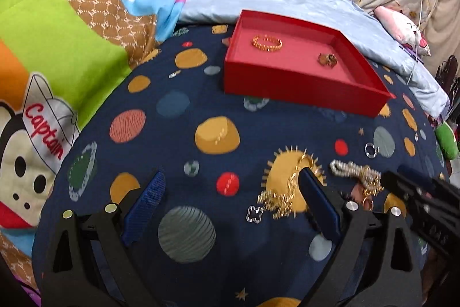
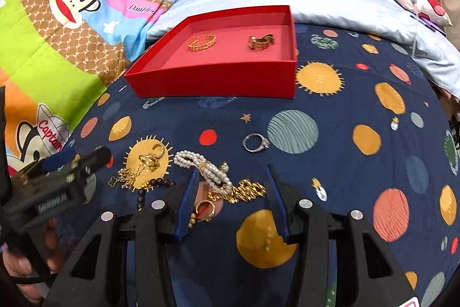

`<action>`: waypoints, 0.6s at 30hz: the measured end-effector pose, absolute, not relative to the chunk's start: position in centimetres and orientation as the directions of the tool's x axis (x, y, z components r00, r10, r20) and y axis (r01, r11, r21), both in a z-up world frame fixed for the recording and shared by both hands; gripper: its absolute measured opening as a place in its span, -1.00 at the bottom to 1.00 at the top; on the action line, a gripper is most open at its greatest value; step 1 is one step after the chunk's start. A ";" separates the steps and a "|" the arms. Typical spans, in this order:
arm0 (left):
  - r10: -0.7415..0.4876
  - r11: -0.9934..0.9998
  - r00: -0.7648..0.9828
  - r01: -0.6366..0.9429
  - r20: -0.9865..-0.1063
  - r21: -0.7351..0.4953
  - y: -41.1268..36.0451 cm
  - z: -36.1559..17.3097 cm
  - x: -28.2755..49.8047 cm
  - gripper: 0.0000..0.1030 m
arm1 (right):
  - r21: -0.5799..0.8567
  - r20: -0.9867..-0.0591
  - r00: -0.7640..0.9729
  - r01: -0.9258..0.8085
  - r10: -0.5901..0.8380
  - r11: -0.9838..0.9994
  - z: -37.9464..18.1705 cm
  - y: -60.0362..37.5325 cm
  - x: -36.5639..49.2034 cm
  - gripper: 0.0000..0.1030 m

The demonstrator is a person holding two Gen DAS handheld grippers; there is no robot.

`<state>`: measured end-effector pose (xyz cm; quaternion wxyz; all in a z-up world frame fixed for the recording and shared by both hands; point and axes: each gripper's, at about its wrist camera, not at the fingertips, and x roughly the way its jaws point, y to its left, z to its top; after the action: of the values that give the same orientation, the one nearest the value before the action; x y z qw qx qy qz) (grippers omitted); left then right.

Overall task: Organize jewelry
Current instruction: 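Grasp the white pearl bracelet with the right tool while the left tool grasps the gold clover chain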

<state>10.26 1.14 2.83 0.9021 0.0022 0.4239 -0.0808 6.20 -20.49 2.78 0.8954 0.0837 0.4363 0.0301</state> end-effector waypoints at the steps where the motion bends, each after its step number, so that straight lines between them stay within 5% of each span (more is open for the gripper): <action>1: -0.143 0.987 0.625 0.150 -0.768 -0.063 1.1 2.7 10.1 0.77 | 0.171 -0.779 0.614 0.014 0.127 0.985 2.6 -20.4 6.4 -0.09; 10: -0.164 0.982 0.604 0.176 -0.780 -0.070 0.9 1.7 9.6 0.77 | 0.124 -0.802 0.583 -0.055 0.133 0.991 1.5 -18.3 8.7 -0.14; 14: -0.176 0.980 0.595 0.182 -0.784 -0.081 1.2 1.3 9.2 0.77 | 0.096 -0.815 0.566 -0.080 0.124 0.992 0.9 -17.8 8.8 -0.51; 18: -0.176 0.980 0.591 0.183 -0.787 -0.082 1.3 1.0 9.1 0.77 | 0.075 -0.808 0.579 -0.079 0.107 0.994 1.1 -17.7 8.0 -0.61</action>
<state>9.10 1.30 1.03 0.8918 0.0038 0.4411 -0.1007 8.05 -17.65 1.07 0.8884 0.0153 0.4559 0.0524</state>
